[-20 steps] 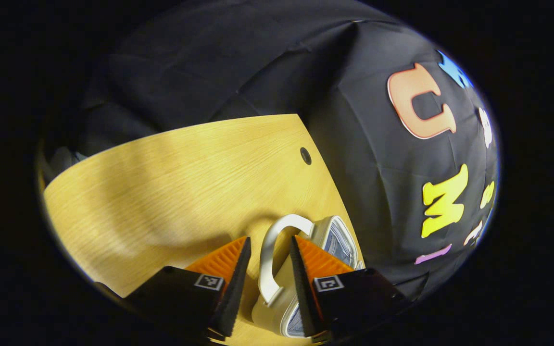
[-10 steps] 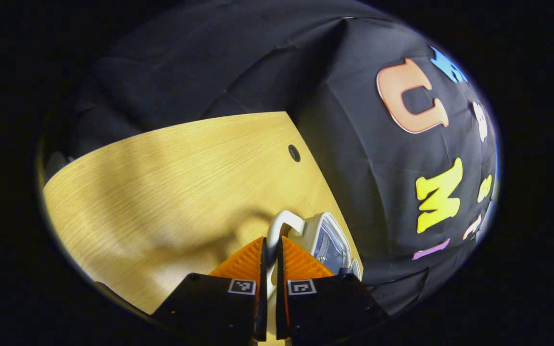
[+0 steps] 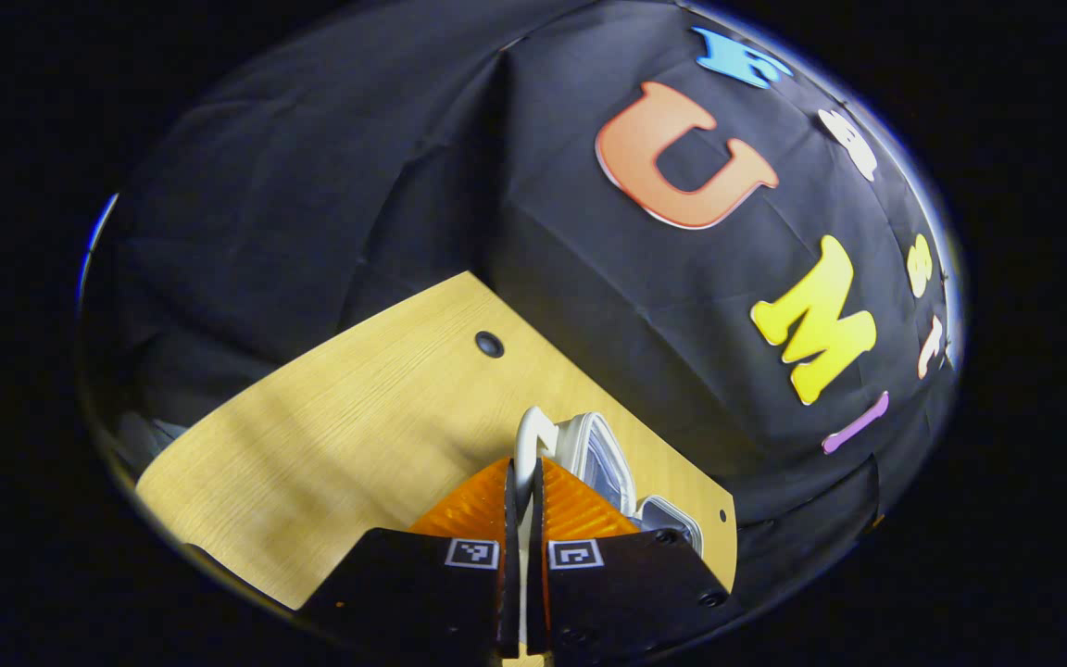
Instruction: First open the suitcase, pack the skin care products into it, and then close the suitcase.
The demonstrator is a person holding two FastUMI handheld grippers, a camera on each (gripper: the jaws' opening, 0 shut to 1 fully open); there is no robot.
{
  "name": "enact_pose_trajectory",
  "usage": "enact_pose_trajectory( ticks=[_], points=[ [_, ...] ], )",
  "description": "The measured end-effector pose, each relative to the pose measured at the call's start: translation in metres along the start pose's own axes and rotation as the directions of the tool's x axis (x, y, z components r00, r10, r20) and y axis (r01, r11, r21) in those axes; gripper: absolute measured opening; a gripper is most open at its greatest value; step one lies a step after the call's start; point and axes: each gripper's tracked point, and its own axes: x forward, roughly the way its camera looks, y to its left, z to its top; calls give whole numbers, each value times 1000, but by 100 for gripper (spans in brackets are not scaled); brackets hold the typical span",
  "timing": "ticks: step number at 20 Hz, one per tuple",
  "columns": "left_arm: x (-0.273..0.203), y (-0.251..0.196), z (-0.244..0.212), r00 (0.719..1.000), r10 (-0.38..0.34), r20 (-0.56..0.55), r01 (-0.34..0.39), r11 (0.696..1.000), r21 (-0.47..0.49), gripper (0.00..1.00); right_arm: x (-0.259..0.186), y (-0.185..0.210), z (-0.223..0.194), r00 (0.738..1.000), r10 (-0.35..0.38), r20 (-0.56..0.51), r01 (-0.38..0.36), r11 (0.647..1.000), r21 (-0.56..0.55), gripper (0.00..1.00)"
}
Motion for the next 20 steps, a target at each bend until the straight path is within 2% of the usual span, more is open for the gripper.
enact_pose_trajectory(
  ticks=[4, 7, 10, 14, 20],
  points=[
    [-25, -59, 14, 998, -16, 64, 9, 994, 110, 5, -3, -10, -4, 1000, 24, -7, -24, 1000, 9, 82],
    [-40, -107, 8, 996, -27, 87, 10, 982, 191, 6, -5, -22, -6, 1000, 28, -5, -28, 1000, 9, 82],
    [-47, -159, -6, 993, -58, 108, 27, 962, 271, 5, -10, -32, -1, 999, 42, 6, -42, 999, 15, 82],
    [-50, -213, -32, 992, -62, 111, 16, 926, 377, 5, -18, -47, 4, 997, 65, 28, -65, 998, 1, 82],
    [-41, -273, -83, 992, -99, 74, 59, 904, 423, 5, -16, -78, 6, 996, 78, 38, -78, 997, 6, 82]
  ],
)
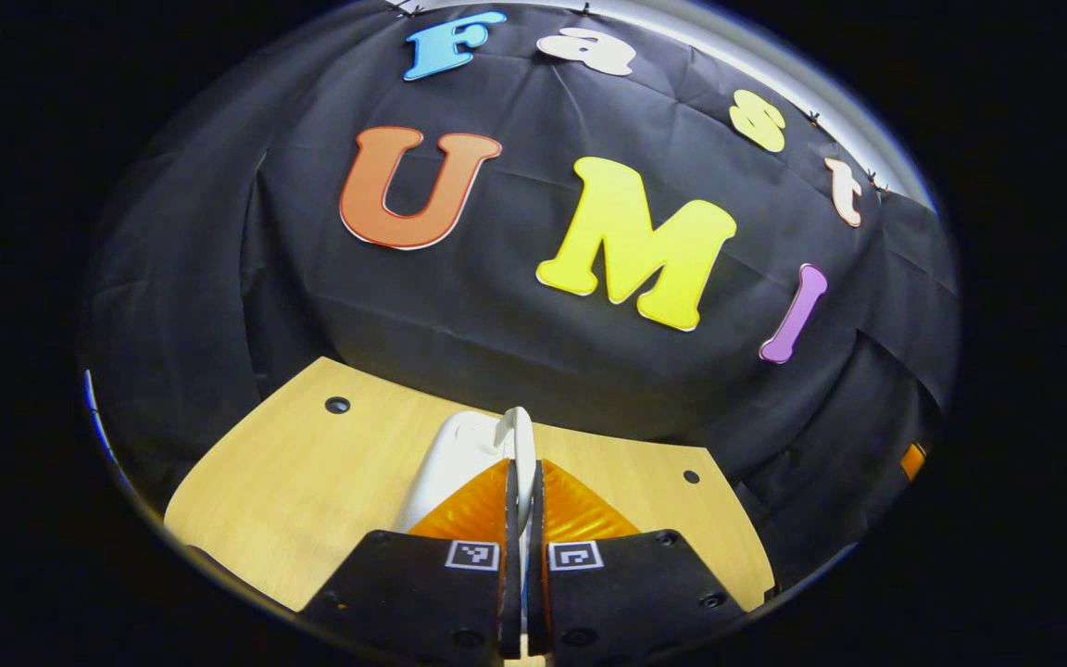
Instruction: First open the suitcase, pack the skin care products into it, and then close the suitcase.
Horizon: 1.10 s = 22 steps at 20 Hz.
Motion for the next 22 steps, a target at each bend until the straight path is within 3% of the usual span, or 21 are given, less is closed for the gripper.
enact_pose_trajectory(
  ticks=[4, 5, 6, 13, 16, 22],
  points=[
    [9, -42, -23, 999, -31, -35, 30, 999, -19, 5, 0, -18, -3, 1000, 9, -15, -9, 1000, 12, 82],
    [12, -52, -30, 998, -37, -44, 36, 999, -16, 5, 1, -22, -5, 1000, 11, -17, -10, 1000, 10, 78],
    [15, -62, -38, 998, -40, -55, 40, 999, 0, 5, 2, -26, -7, 1000, 13, -21, -13, 1000, 6, 82],
    [41, -118, -107, 985, -56, -163, 67, 996, 64, 5, 7, -50, -30, 997, 35, -71, -37, 999, -24, 82],
    [56, -135, -140, 976, -41, -212, 67, 991, 119, 6, 11, -61, -38, 995, 38, -92, -41, 999, -26, 78],
    [75, -149, -195, 955, 7, -298, 39, 988, 149, 5, 18, -80, -67, 986, 48, -160, -53, 998, -28, 82]
  ],
)
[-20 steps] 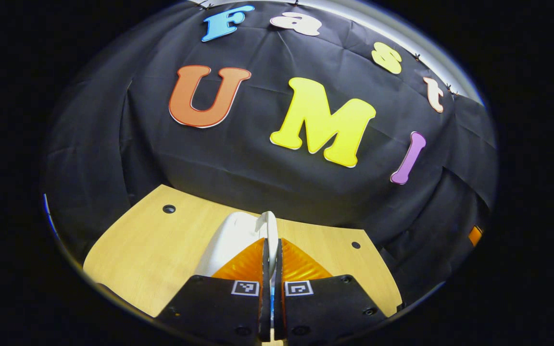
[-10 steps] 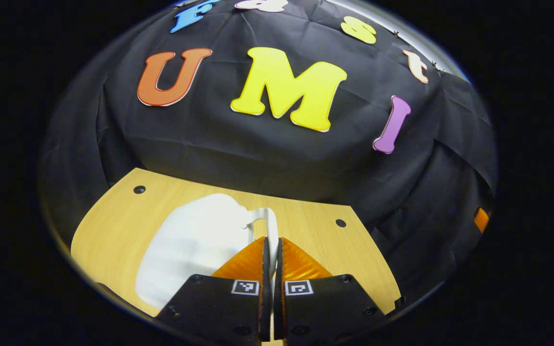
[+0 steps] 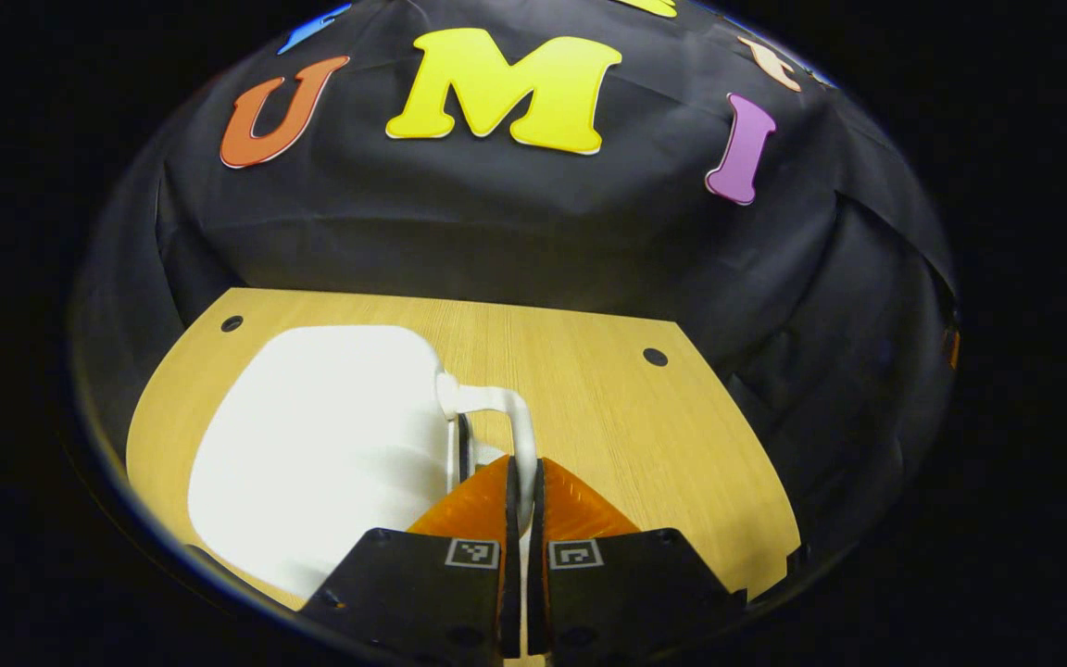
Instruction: First open the suitcase, pack the skin care products into it, and then close the suitcase.
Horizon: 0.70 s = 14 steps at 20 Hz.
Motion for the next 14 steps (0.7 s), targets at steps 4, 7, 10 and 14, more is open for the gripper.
enact_pose_trajectory(
  ticks=[4, 7, 10, 14],
  points=[
    [16, -5, -15, 998, 62, -14, -61, 997, 55, 6, 5, -9, -18, 999, 11, -39, -11, 1000, -10, 82],
    [29, -11, -31, 993, 107, -41, -103, 991, 85, 6, 9, -17, -26, 999, 13, -52, -13, 1000, -5, 82],
    [35, -18, -40, 987, 154, -41, -149, 983, 107, 13, 16, -32, -30, 999, 3, -50, -3, 1000, 2, 82],
    [30, -46, -20, 985, 163, 53, -169, 976, 135, 42, 33, -60, -40, 999, -36, -31, 36, 999, -20, 82]
  ],
)
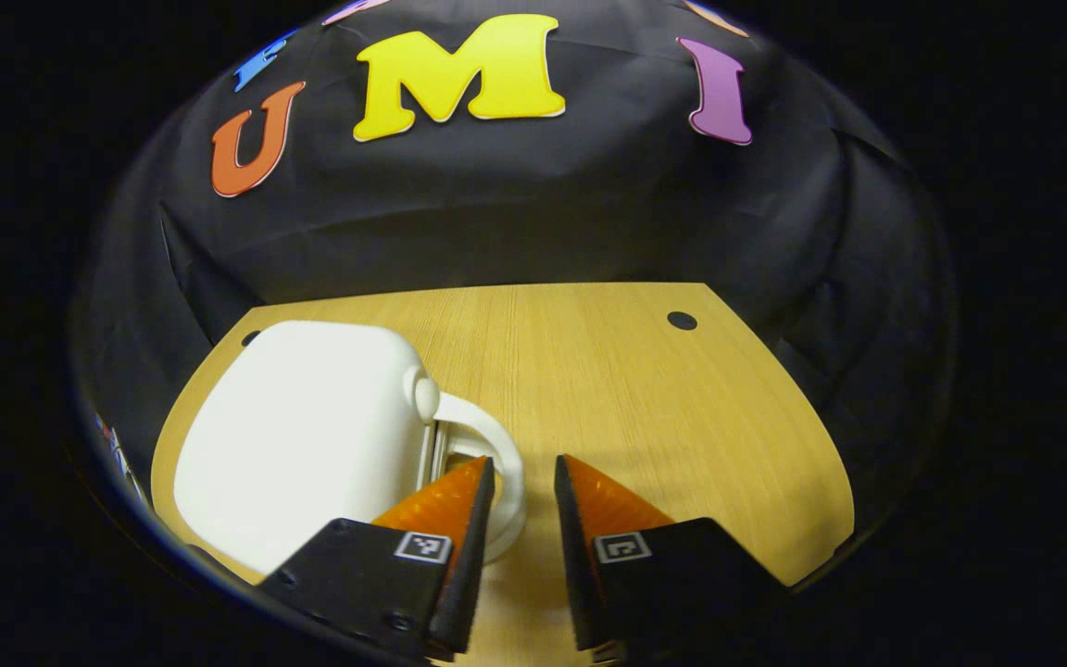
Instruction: First open the suitcase, pack the skin care products into it, and then close the suitcase.
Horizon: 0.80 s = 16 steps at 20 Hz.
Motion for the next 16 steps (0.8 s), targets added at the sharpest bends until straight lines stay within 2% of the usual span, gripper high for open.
enact_pose_trajectory(
  ticks=[1, 2, 3, 4, 5, 8, 10, 11, 16],
  points=[
    [-5, -8, 10, 999, 10, 36, -11, 1000, 13, 58, 5, -8, -2, 1000, -9, 7, 9, 1000, -3, 82],
    [-13, -12, 24, 996, 24, 84, -26, 999, 30, 65, 9, -14, -2, 1000, -17, 12, 17, 1000, -3, 77],
    [-24, -14, 43, 990, 31, 141, -37, 999, 37, 84, 13, -18, 0, 1000, -24, 15, 24, 1000, -1, 82],
    [-31, -15, 61, 980, 37, 194, -46, 998, 42, 94, 15, -22, 3, 999, -28, 21, 28, 1000, 2, 77],
    [-44, -17, 75, 970, 49, 240, -62, 997, 46, 100, 15, -21, 9, 999, -23, 35, 23, 1000, 8, 82],
    [-83, -26, 113, 936, 47, 348, -60, 998, 25, 99, 13, -16, 31, 996, -19, 87, 19, 1000, -1, 82],
    [-111, -23, 134, 914, 49, 403, -55, 998, 4, 98, 8, -10, 45, 992, -25, 125, 26, 1000, -8, 77],
    [-126, -20, 142, 902, 53, 429, -54, 998, -9, 99, 4, -5, 52, 990, -23, 141, 23, 1000, -1, 81],
    [-179, -5, 164, 857, 71, 510, -66, 997, -27, 98, -4, 20, 70, 986, -23, 164, 20, 1000, 23, 81]
  ],
)
